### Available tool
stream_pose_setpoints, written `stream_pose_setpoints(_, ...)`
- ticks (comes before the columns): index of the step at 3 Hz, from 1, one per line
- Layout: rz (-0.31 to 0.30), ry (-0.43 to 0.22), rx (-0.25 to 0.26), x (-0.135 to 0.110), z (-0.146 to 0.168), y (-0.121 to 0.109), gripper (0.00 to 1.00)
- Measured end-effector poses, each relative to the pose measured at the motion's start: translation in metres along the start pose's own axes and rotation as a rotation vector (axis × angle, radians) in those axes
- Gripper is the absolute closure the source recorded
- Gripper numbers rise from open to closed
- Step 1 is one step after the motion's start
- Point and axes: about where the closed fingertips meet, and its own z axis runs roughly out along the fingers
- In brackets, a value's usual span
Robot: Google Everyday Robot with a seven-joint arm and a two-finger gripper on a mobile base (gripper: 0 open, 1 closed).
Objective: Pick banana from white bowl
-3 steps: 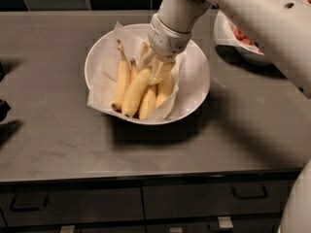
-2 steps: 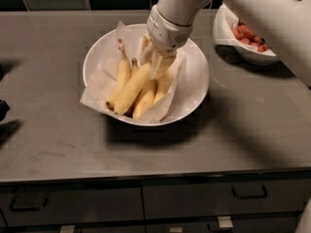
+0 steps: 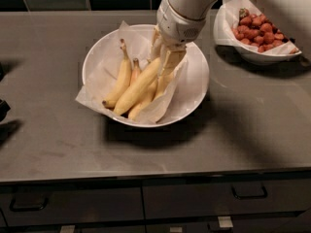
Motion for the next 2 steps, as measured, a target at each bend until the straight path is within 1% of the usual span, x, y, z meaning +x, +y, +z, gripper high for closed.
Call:
stream_pose_setpoints(1, 0.059, 0.018, 0.086, 0.008, -0.031, 0.003, 1.0)
stream_pose_setpoints(2, 0.088, -0.001, 0.179, 0.011, -0.071, 0.006, 1.0)
